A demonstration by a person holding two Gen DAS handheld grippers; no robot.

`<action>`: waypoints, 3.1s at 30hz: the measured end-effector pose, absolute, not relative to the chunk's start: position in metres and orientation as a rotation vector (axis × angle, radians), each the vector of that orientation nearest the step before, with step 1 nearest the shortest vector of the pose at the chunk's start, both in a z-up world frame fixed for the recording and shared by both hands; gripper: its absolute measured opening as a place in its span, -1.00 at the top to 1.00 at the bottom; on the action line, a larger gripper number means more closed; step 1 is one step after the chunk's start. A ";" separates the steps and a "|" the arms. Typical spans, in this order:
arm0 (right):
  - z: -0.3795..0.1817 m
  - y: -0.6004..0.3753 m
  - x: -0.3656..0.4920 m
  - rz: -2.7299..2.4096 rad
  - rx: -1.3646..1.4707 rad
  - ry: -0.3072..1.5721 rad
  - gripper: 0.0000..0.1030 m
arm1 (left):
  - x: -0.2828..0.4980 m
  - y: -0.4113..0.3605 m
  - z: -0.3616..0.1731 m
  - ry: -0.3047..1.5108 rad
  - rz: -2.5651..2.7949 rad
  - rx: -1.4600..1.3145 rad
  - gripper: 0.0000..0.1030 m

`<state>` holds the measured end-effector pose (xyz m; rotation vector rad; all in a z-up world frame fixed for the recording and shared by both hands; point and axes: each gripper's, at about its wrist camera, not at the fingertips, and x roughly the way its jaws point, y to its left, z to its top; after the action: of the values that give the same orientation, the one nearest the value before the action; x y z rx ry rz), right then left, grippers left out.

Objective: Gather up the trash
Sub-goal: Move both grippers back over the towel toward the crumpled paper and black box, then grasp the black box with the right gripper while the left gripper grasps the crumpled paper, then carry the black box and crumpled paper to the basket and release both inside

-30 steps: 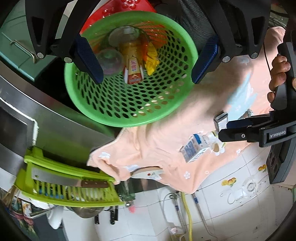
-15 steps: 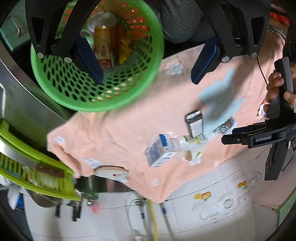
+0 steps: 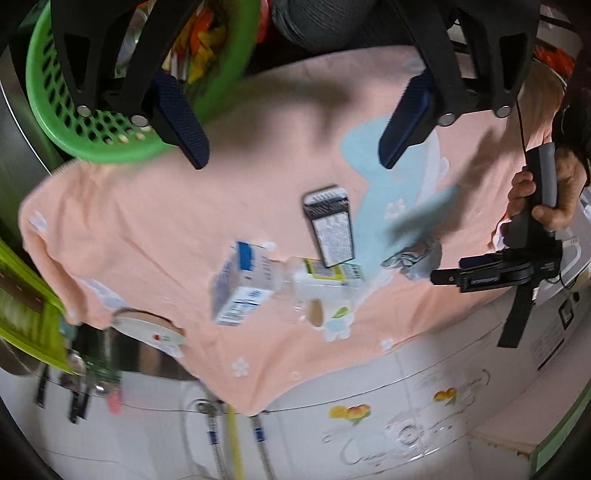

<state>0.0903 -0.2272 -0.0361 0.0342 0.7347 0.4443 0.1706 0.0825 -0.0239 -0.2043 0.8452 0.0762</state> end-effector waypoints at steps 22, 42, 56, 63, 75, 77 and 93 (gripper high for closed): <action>-0.060 -0.133 0.188 0.544 -0.086 0.803 -0.47 | 0.216 0.113 -0.069 0.930 0.078 -0.327 -0.57; -0.080 -0.116 0.201 0.519 -0.150 0.822 0.11 | 0.203 0.112 -0.058 0.882 0.011 -0.323 0.39; -0.050 -0.153 0.138 0.500 -0.086 0.738 0.11 | 0.157 0.067 -0.028 0.820 -0.145 -0.327 0.46; -0.046 -0.190 0.098 0.427 -0.060 0.717 0.11 | 0.133 0.023 -0.017 0.807 -0.267 -0.314 0.46; -0.059 -0.283 0.047 0.212 0.085 0.732 0.11 | 0.106 -0.069 -0.013 0.824 -0.464 -0.236 0.46; -0.064 -0.301 0.038 0.163 0.096 0.740 0.11 | 0.104 -0.087 -0.014 0.834 -0.499 -0.216 0.45; -0.088 -0.387 0.000 -0.067 0.200 0.761 0.11 | 0.090 -0.189 -0.038 0.913 -0.656 -0.060 0.45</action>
<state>0.0004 -0.3871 -0.0884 0.2002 0.7610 -0.0674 0.0899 -0.1889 -0.0376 -0.0596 0.9132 -0.6563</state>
